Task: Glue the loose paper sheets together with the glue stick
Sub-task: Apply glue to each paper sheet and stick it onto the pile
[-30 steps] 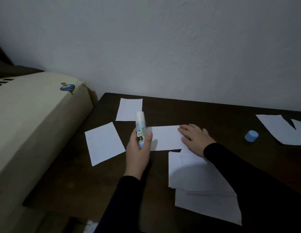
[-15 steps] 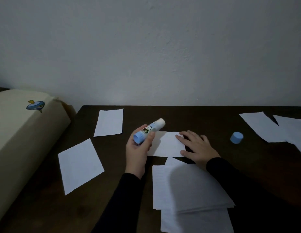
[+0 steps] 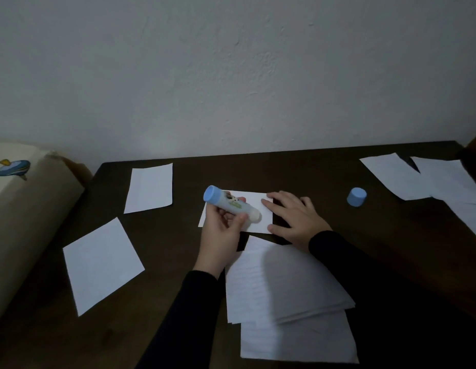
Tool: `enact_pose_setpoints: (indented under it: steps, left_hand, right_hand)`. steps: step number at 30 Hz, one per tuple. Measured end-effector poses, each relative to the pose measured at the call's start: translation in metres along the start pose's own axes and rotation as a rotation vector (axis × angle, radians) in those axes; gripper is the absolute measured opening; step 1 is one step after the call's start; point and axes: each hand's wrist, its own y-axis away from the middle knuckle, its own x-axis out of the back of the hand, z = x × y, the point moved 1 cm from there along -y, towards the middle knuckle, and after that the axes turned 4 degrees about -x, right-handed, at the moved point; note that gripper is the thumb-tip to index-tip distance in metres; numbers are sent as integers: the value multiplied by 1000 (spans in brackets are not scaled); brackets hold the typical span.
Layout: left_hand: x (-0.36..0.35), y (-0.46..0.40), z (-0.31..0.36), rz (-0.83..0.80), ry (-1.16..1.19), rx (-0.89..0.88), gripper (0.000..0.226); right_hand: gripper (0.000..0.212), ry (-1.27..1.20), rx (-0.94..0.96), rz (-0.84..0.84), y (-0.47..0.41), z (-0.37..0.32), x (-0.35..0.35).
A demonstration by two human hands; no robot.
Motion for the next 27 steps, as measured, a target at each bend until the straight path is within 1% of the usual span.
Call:
enact_pose_setpoints:
  steps: [3,5,9,15,22,24,27]
  left_hand:
    - [-7,2,5,-50,-154,-66,38]
    - [-12,4,8,-77,-219,-97,36]
    - [-16,5,10,-123,-324,-166,41]
    - [-15,2,11,-195,-433,-180,40]
    - [-6,4,12,-153,-485,-133,46]
    - [1,3,10,-126,-510,-134,47]
    - [15,0,7,-69,-534,-103,54]
  right_hand:
    - [63,12,23,-6,1,1,1]
    - [64,11,31,-1,1,1,1]
    - [67,9,42,-2,1,2,0]
    - [63,5,31,-8,0,-2,2]
    - [66,7,1,-14,-2,0,0]
    - [66,10,6,-10,-2,1,-1]
    - [66,-2,21,-1,-4,2,-2]
